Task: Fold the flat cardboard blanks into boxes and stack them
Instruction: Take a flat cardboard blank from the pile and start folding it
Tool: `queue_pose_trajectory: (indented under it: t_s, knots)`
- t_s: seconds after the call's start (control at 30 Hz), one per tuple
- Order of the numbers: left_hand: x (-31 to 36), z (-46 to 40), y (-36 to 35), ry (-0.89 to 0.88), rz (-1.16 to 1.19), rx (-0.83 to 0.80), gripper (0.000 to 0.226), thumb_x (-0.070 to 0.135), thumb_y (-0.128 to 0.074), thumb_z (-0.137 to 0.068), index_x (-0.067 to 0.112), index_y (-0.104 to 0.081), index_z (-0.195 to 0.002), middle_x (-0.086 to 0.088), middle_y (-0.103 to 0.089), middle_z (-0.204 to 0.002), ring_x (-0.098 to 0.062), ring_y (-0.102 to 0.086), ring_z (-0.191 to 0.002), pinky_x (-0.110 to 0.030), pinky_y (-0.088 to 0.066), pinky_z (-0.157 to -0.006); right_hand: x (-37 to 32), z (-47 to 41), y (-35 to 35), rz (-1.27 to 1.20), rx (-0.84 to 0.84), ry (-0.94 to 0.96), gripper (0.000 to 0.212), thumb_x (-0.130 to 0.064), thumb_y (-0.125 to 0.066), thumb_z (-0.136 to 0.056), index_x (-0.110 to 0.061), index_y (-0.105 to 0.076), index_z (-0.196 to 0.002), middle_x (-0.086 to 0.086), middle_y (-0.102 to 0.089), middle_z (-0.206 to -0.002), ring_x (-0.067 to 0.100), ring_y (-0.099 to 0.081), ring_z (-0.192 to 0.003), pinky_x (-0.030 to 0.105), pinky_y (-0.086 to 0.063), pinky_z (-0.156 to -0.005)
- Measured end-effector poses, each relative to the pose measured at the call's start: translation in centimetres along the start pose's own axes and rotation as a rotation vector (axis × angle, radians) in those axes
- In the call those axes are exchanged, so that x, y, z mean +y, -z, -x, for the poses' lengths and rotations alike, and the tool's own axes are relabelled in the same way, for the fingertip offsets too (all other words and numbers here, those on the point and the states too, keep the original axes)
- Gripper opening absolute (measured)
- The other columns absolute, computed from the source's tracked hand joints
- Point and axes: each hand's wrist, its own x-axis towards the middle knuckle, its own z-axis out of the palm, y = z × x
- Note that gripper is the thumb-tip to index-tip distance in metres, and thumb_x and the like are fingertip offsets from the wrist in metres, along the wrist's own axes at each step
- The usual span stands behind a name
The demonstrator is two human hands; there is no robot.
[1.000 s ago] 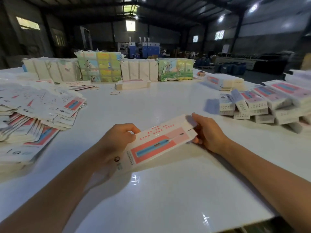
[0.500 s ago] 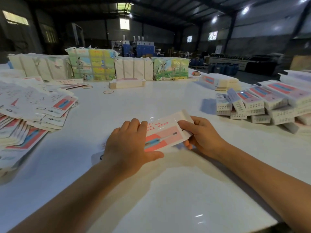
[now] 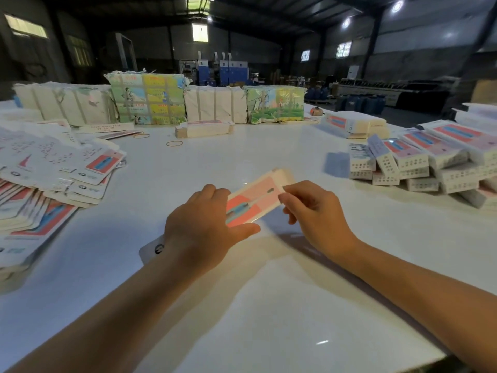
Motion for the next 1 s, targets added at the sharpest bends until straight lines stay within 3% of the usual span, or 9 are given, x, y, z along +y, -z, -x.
queue_pose_trajectory:
  t_s: [0.17,0.33,0.5,0.63,0.7,0.77,0.87,0.93,1.0]
  knots:
    - [0.2,0.3,0.0,-0.062,-0.045,-0.004,0.067,0.078,-0.047,-0.070,0.030,-0.047,-0.117,0.013,-0.040,-0.092,-0.007,-0.048,-0.085,-0.020,-0.037,-0.060,0.2,-0.2,0.2,-0.047,-0.055,-0.102,0.041,-0.009,-0.054,-0.094,-0.026,-0.047,-0.130,-0.002,-0.058,-0.074,0.006,-0.055,-0.057,0.021,-0.047,-0.055]
    - [0.4,0.4,0.0,-0.072,-0.035,-0.002,0.066,0.078,-0.047,-0.071,0.030,-0.046,-0.118,0.014,-0.038,-0.092,-0.006,-0.047,-0.085,-0.019,-0.038,-0.059,-0.1,0.1,0.1,0.071,-0.048,0.008,0.020,-0.004,-0.051,-0.094,-0.021,-0.062,-0.092,-0.010,-0.063,-0.072,0.005,-0.055,-0.061,0.019,-0.046,-0.059]
    - [0.7,0.5,0.1,-0.122,-0.053,-0.011,0.066,0.077,-0.045,-0.073,0.030,-0.045,-0.120,0.012,-0.047,-0.102,-0.008,-0.050,-0.093,-0.022,-0.044,-0.067,0.0,0.2,0.3,0.179,-0.105,0.031,0.014,-0.003,-0.045,-0.095,-0.012,-0.052,-0.087,-0.009,-0.056,-0.069,0.005,-0.050,-0.062,0.018,-0.039,-0.058]
    - [0.7,0.6,0.2,-0.115,-0.034,-0.007,0.065,0.076,-0.047,-0.073,0.030,-0.045,-0.119,0.013,-0.046,-0.100,-0.006,-0.048,-0.088,-0.020,-0.042,-0.064,-0.1,0.1,0.6,0.184,-0.148,0.041,0.013,-0.005,-0.046,-0.095,-0.014,-0.054,-0.091,-0.004,-0.060,-0.076,0.003,-0.052,-0.063,0.018,-0.039,-0.060]
    - [0.7,0.5,0.2,-0.070,0.020,0.001,0.063,0.076,-0.048,-0.072,0.030,-0.047,-0.115,0.014,-0.043,-0.094,-0.006,-0.045,-0.082,-0.020,-0.040,-0.061,-0.2,-0.1,0.8,0.265,-0.064,0.130,0.009,-0.012,-0.055,-0.093,-0.016,-0.059,-0.101,-0.003,-0.059,-0.088,0.002,-0.054,-0.072,0.016,-0.039,-0.064]
    - [0.6,0.4,0.3,-0.019,0.081,-0.005,0.061,0.076,-0.047,-0.072,0.029,-0.048,-0.111,0.014,-0.043,-0.092,-0.007,-0.047,-0.081,-0.022,-0.041,-0.062,-0.1,-0.4,1.1,0.374,0.081,0.187,0.038,-0.026,-0.065,-0.088,-0.017,-0.053,-0.123,-0.005,-0.049,-0.108,-0.003,-0.048,-0.082,0.009,-0.038,-0.069]
    - [0.7,0.3,0.5,0.005,0.113,-0.018,0.065,0.079,-0.042,-0.069,0.030,-0.048,-0.111,0.015,-0.045,-0.094,-0.008,-0.049,-0.081,-0.022,-0.040,-0.061,-0.2,-1.2,1.2,0.000,0.064,-0.184,0.080,-0.039,-0.073,-0.076,-0.022,-0.033,-0.142,-0.007,-0.047,-0.118,0.005,-0.052,-0.091,0.019,-0.047,-0.072]
    - [0.9,0.3,0.5,-0.011,0.105,-0.037,0.074,0.083,-0.034,-0.063,0.030,-0.048,-0.113,0.015,-0.045,-0.096,-0.008,-0.049,-0.082,-0.021,-0.040,-0.059,-0.2,-1.6,1.1,-0.571,-0.174,-0.523,0.067,-0.032,-0.071,-0.072,-0.013,-0.049,-0.132,0.001,-0.066,-0.103,0.016,-0.064,-0.084,0.032,-0.056,-0.067]
    - [1.1,0.3,0.4,-0.025,0.082,-0.065,0.073,0.082,-0.036,-0.065,0.030,-0.047,-0.114,0.014,-0.045,-0.095,-0.008,-0.049,-0.083,-0.020,-0.040,-0.058,0.0,-1.7,1.1,-0.747,-0.256,-0.626,0.037,-0.020,-0.067,-0.071,-0.006,-0.065,-0.105,0.012,-0.072,-0.091,0.025,-0.070,-0.081,0.037,-0.058,-0.071]
